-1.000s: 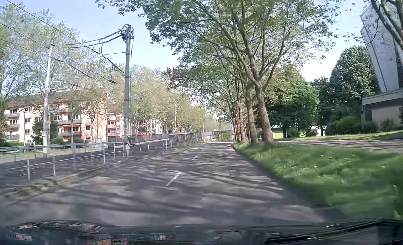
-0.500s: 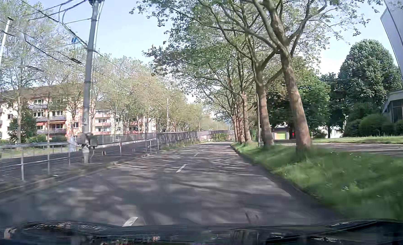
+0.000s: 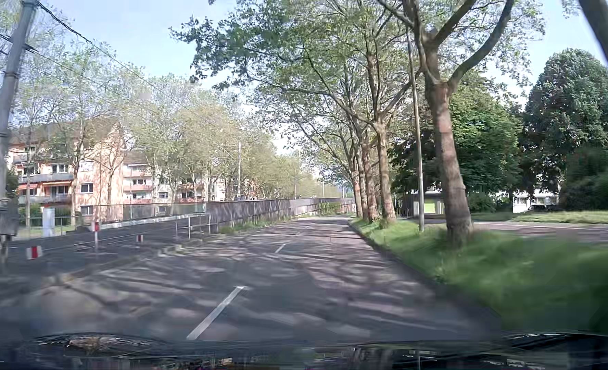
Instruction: Follow the waypoints while adhering to traffic rules and regulations
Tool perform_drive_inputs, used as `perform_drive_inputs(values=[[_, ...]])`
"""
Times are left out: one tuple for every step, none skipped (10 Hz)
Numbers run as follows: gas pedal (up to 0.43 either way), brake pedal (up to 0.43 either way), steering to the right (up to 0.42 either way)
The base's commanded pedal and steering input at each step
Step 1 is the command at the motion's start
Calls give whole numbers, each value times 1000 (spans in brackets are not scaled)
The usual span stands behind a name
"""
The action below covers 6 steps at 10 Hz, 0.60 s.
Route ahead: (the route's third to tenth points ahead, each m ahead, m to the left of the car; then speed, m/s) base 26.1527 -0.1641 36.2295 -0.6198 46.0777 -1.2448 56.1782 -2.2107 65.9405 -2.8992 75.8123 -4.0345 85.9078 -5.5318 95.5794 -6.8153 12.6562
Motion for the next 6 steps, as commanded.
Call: perform_drive_inputs(values=[[157,0,9],[157,0,9],[157,0,8],[157,0,7],[157,0,5],[157,0,3]])
